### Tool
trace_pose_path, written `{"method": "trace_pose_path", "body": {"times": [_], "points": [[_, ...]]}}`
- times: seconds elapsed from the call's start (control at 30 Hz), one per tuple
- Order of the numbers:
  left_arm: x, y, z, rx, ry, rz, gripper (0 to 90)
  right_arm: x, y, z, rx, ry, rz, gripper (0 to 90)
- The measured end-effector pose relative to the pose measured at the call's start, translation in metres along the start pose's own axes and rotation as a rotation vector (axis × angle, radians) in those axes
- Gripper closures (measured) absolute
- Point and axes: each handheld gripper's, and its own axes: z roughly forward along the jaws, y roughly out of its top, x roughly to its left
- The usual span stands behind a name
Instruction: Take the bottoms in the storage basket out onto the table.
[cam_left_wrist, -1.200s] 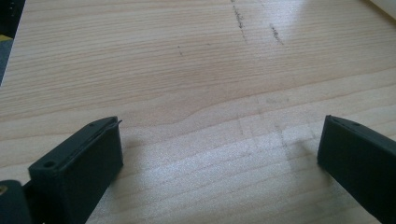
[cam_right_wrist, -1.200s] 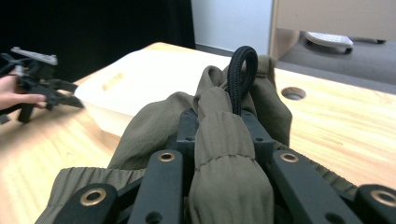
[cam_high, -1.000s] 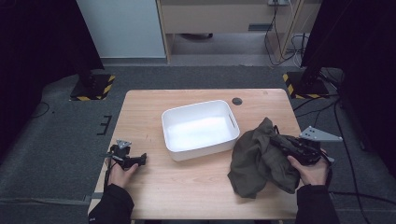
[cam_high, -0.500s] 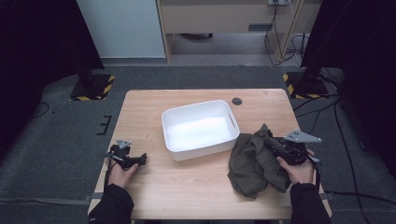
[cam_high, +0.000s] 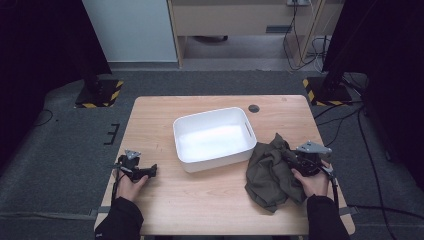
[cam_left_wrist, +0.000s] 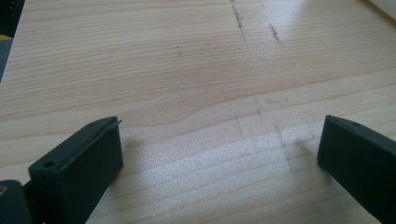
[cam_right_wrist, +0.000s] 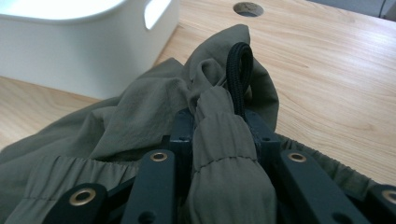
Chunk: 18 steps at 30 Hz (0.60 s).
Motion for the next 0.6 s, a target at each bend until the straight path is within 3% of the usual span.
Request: {"method": "trace_pose_path", "body": {"times": [0.47, 0.6], "points": [[0.000, 0.000, 0.000, 0.000, 0.000, 0.000, 0.0, -0.017, -0.003, 0.016, 0.024, -0.109, -0.027, 67.5], [0.000, 0.000, 0.000, 0.000, 0.000, 0.000, 0.0, -0.019, -0.001, 0.013, -0.014, -0.107, 0.001, 58.3]]}}
